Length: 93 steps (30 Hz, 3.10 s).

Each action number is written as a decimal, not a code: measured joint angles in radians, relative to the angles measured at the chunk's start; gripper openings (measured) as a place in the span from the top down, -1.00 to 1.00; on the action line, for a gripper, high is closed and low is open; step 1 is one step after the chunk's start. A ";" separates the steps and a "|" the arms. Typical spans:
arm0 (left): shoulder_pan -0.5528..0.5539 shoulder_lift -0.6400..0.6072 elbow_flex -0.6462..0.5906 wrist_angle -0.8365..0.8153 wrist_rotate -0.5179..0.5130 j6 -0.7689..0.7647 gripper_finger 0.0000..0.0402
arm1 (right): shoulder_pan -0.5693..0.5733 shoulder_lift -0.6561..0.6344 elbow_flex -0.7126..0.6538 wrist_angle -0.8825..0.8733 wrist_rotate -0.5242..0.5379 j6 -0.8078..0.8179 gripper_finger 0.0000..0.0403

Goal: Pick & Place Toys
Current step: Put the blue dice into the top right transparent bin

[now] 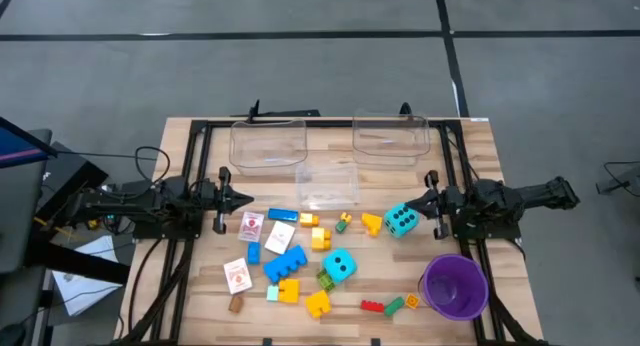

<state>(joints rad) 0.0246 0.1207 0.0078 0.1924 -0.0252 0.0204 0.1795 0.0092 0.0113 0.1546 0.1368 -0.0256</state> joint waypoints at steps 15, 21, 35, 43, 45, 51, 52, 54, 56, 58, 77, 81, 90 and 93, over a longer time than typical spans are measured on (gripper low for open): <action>0.000 0.000 0.000 0.600 0.000 0.053 0.99 | 0.007 0.000 0.044 0.341 0.029 -0.006 0.95; 0.000 0.000 0.000 0.824 -0.038 0.167 0.99 | 0.008 0.002 0.155 0.142 0.117 -0.028 0.64; 0.001 0.146 0.144 0.773 -0.087 0.278 0.01 | 0.010 0.274 0.484 -0.308 0.164 0.306 -0.51; 0.001 0.355 0.247 0.776 -0.311 0.384 -0.95 | 0.010 0.591 0.757 -0.518 0.177 0.430 -0.65; 0.001 0.395 0.273 0.776 -0.361 0.413 -0.89 | 0.010 0.665 0.859 -0.655 0.190 0.474 -0.65; 0.001 0.474 0.301 0.812 -0.376 0.454 -0.77 | -0.013 0.916 1.150 -1.090 0.221 0.714 -0.65; 0.001 0.483 0.301 0.828 -0.376 0.464 -0.77 | -0.018 0.961 1.181 -1.152 0.213 0.759 -0.65; 0.001 0.486 0.301 0.839 -0.376 0.480 -0.80 | -0.019 1.036 1.229 -1.266 0.187 0.834 -0.67; 0.001 0.486 0.301 0.845 -0.376 0.499 -0.84 | -0.017 1.098 1.259 -1.355 0.141 0.898 -0.71; 0.001 0.485 0.301 0.845 -0.376 0.502 -0.88 | -0.017 1.160 1.270 -1.429 0.107 0.956 -0.76; 0.001 0.485 0.301 0.811 -0.374 0.400 -0.97 | 0.090 1.422 1.277 -1.515 0.077 1.298 -0.98; 0.000 0.485 0.301 0.776 -0.370 0.346 -0.98 | 0.103 1.456 1.276 -1.523 0.079 1.301 -0.98; -0.051 0.485 0.301 0.697 -0.362 0.243 -0.98 | 0.102 1.524 1.276 -1.592 0.160 1.294 -0.99; -0.090 0.485 0.301 0.678 -0.362 0.226 -0.99 | 0.108 1.538 1.275 -1.587 0.182 1.285 -0.99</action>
<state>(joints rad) -0.0650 0.6060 0.3092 0.8699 -0.3874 0.2466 0.2876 1.5470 1.2862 -1.4326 0.3191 1.2593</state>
